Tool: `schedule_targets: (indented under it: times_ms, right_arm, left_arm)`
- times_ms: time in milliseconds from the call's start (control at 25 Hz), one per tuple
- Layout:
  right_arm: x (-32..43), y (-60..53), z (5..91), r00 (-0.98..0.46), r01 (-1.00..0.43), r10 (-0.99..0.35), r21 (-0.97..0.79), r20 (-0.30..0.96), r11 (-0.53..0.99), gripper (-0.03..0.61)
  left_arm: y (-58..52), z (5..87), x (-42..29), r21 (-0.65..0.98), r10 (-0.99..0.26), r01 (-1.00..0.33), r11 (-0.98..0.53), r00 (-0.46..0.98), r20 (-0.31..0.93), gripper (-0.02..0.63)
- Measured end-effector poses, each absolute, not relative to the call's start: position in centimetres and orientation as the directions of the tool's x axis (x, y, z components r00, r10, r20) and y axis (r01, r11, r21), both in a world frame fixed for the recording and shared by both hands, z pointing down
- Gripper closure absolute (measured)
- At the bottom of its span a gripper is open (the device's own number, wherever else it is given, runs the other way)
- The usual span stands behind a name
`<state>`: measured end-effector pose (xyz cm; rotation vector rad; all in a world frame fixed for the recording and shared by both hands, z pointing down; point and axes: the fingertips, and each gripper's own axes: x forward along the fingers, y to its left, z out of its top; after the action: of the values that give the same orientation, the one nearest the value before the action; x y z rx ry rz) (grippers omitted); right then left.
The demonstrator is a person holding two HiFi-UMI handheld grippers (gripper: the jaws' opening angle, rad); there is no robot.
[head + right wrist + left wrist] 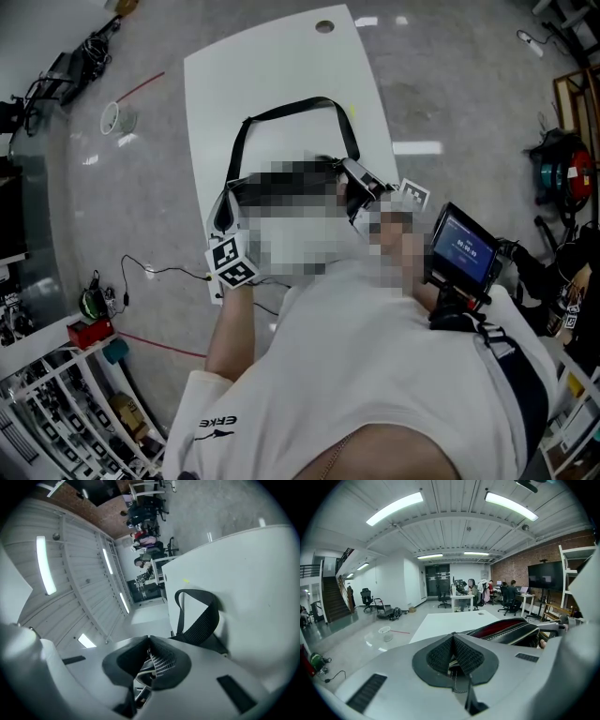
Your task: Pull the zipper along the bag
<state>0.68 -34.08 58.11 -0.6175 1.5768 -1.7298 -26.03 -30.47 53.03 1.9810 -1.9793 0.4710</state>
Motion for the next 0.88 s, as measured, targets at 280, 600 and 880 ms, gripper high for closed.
schedule_targets:
  times_ms: [280,600,880]
  right_arm:
    - [0.6,-34.4,56.7,-0.672,0.031,-0.736,-0.996,-0.082,0.083,0.565]
    - [1.1,-34.5,55.9,-0.66,-0.11,-0.751,-0.986,-0.024,0.128,0.566]
    - [1.5,-34.2,55.6,-0.6,-0.242,-0.798,-0.963,0.054,0.116,0.568]
  left_arm:
    - [-30.5,53.1,-26.0,-0.045,-0.9,-0.999,-0.001,-0.019,0.435,0.611]
    - [-30.6,53.3,-26.5,-0.129,-0.917,-0.991,-0.046,-0.009,0.399,0.611]
    - [-30.6,53.7,-25.9,-0.222,-0.915,-0.952,-0.212,0.114,0.387,0.611]
